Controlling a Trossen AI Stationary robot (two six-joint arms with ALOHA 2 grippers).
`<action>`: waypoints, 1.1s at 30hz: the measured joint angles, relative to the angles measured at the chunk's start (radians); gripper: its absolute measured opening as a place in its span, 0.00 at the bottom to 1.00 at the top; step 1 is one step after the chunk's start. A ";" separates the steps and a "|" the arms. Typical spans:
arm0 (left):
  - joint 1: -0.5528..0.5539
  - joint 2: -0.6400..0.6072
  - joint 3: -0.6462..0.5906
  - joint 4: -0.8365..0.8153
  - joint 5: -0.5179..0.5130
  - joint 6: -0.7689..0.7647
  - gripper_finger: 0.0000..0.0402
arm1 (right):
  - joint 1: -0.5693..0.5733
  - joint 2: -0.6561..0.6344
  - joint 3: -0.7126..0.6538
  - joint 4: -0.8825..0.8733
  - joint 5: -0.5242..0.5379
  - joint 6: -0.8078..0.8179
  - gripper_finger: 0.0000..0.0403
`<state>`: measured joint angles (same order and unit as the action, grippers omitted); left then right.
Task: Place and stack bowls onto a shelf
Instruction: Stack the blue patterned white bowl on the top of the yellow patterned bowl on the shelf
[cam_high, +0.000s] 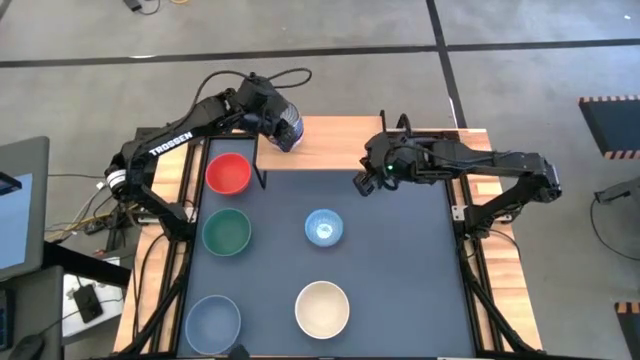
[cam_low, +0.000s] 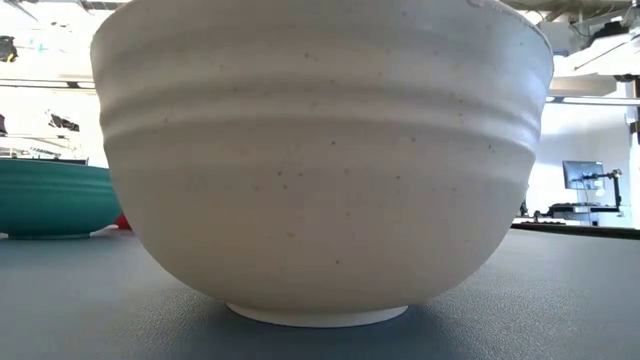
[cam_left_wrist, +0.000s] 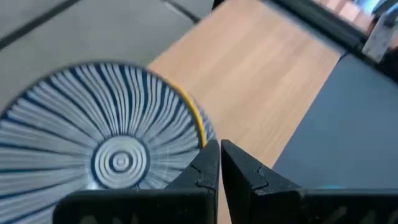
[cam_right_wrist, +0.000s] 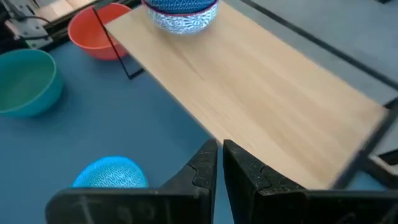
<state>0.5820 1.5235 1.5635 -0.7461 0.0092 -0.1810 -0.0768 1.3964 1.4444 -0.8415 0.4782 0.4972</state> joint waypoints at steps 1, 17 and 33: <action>-0.005 0.004 0.000 -0.006 -0.010 0.001 0.00 | -0.004 0.000 -0.022 0.033 -0.016 0.001 0.14; -0.094 0.016 0.000 -0.026 -0.130 -0.007 0.00 | -0.070 0.004 -0.114 0.354 -0.114 -0.080 0.14; 0.149 -0.080 0.001 -0.006 -0.181 0.038 0.19 | -0.253 0.246 -0.023 0.607 -0.453 -0.104 0.13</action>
<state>0.7311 1.4432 1.5646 -0.7522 -0.1720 -0.1432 -0.3301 1.6428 1.4217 -0.2349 0.0248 0.3931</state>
